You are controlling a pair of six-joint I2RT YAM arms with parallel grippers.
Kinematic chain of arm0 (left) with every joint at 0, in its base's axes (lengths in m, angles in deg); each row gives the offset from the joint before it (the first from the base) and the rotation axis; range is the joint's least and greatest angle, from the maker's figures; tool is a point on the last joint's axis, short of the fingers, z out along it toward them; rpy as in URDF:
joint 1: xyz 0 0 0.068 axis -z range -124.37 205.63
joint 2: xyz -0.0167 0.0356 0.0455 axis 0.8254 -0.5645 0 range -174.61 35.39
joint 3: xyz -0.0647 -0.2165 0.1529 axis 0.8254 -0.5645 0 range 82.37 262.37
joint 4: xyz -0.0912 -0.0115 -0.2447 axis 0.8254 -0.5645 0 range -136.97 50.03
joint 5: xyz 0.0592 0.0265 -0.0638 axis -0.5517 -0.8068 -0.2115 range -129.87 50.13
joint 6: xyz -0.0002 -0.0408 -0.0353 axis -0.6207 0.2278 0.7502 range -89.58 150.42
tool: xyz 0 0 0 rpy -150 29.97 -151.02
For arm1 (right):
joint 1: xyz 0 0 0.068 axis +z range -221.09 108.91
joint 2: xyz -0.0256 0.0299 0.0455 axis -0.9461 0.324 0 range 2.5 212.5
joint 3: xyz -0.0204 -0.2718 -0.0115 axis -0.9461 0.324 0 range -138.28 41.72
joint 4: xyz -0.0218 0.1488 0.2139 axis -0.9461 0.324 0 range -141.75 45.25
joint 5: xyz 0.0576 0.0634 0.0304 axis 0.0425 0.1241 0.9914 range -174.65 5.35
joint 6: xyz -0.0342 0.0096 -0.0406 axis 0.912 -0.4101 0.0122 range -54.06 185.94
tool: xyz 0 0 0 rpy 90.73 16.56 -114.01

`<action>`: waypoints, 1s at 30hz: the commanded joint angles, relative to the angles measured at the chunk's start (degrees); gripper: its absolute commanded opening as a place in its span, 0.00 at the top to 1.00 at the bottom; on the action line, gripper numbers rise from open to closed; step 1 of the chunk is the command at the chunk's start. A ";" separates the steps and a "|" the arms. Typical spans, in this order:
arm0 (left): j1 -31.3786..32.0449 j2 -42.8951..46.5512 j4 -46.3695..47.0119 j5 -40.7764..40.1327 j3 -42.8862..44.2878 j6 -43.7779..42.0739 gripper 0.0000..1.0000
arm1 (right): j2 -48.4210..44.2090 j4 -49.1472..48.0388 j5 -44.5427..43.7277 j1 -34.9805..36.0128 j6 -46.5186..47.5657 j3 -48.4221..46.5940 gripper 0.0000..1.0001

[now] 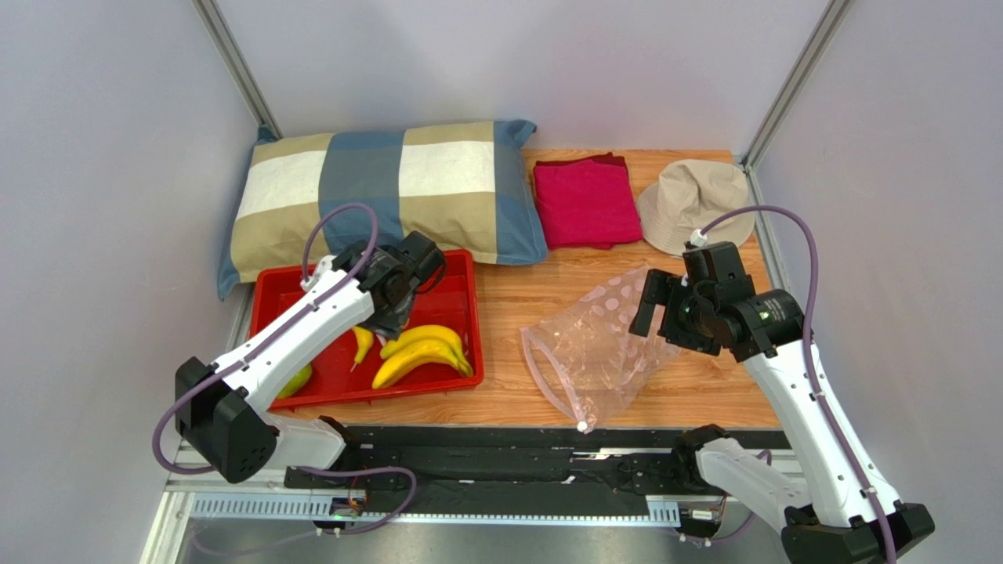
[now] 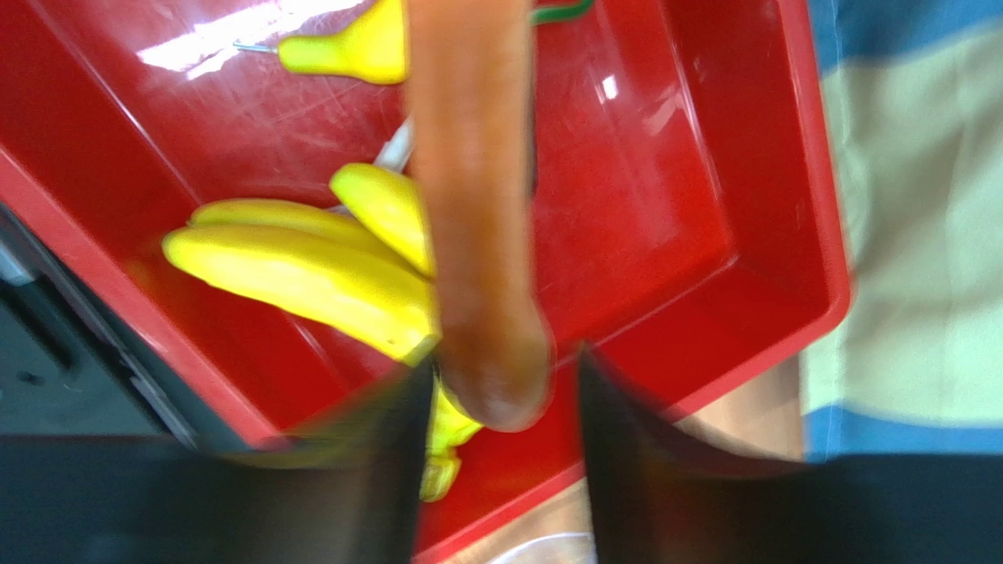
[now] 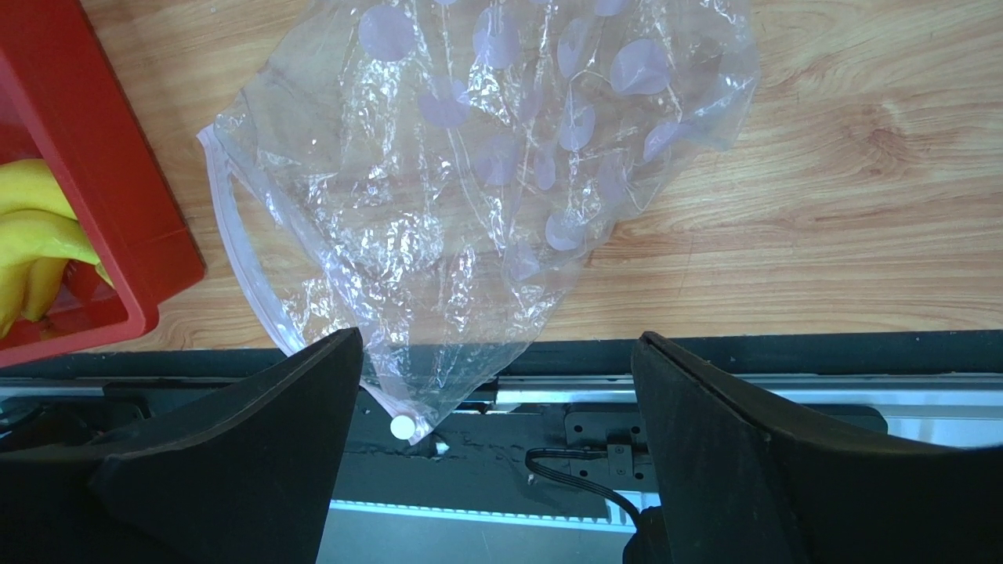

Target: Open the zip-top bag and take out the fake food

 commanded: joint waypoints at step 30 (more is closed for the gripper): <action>6.69 44.44 67.89 29.41 -5.73 -72.31 0.01 | -21.05 -7.39 2.71 3.16 -12.34 -6.28 0.00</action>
